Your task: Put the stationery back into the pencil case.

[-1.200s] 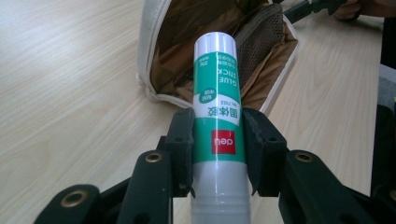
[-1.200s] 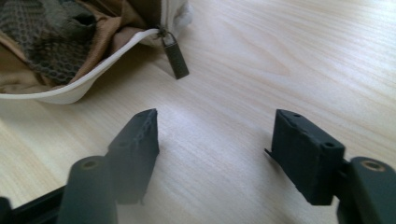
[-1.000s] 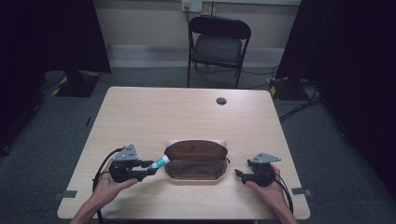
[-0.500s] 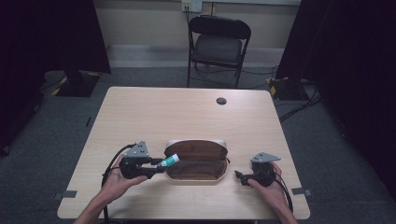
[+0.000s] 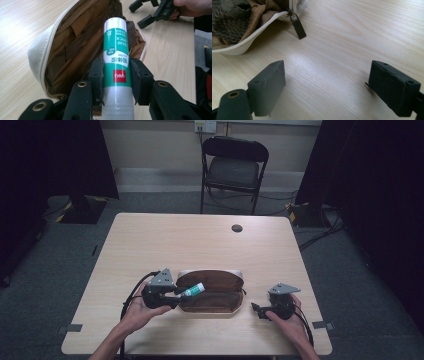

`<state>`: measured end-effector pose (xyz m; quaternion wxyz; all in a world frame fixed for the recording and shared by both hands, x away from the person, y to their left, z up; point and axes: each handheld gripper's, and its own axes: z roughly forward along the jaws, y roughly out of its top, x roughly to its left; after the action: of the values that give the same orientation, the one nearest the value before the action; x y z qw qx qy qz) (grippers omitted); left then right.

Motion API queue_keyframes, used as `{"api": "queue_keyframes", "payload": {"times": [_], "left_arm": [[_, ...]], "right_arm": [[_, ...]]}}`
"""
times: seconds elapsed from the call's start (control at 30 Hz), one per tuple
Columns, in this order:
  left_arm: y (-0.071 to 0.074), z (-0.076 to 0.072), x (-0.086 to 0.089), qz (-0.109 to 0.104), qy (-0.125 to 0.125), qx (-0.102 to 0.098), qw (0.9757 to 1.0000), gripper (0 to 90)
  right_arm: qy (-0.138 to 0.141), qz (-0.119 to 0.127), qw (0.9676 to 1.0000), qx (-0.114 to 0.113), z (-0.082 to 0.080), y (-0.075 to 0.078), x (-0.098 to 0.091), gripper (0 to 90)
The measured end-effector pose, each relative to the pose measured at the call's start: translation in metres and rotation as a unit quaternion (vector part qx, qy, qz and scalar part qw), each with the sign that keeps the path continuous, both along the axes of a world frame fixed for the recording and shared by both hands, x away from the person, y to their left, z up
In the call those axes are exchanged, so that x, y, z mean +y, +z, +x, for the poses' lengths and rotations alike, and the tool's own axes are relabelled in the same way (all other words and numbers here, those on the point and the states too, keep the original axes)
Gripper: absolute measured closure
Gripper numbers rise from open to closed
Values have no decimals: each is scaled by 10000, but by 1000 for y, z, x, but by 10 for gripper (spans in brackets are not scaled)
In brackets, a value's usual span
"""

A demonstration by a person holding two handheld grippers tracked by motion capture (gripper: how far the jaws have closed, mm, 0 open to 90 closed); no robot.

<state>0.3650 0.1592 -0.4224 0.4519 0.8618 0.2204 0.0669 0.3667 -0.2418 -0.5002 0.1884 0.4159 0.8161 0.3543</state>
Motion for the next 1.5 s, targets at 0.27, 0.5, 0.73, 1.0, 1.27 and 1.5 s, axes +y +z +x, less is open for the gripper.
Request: {"api": "queue_keyframes", "payload": {"times": [0.27,0.5,0.73,1.0,1.27,1.5], "left_arm": [[7,10,-9,82,-34,-38,10000,658],[12,13,-19,66,-83,-101,9999,658],[12,18,-26,104,-101,-93,9999,657],[8,27,-40,315,-202,-44,9993,657],[0,36,-48,453,-248,65,9986,656],[-4,40,-52,500,-168,96,9986,656]], "right_arm": [[1,2,10000,-1,0,0,0,132],[-10,1,10000,4,1,0,0,127],[-5,0,10000,6,1,0,0,127],[-9,-3,10000,5,1,0,0,126],[-35,0,10000,6,1,0,0,126],[-36,-1,10000,7,1,0,0,126]]}}
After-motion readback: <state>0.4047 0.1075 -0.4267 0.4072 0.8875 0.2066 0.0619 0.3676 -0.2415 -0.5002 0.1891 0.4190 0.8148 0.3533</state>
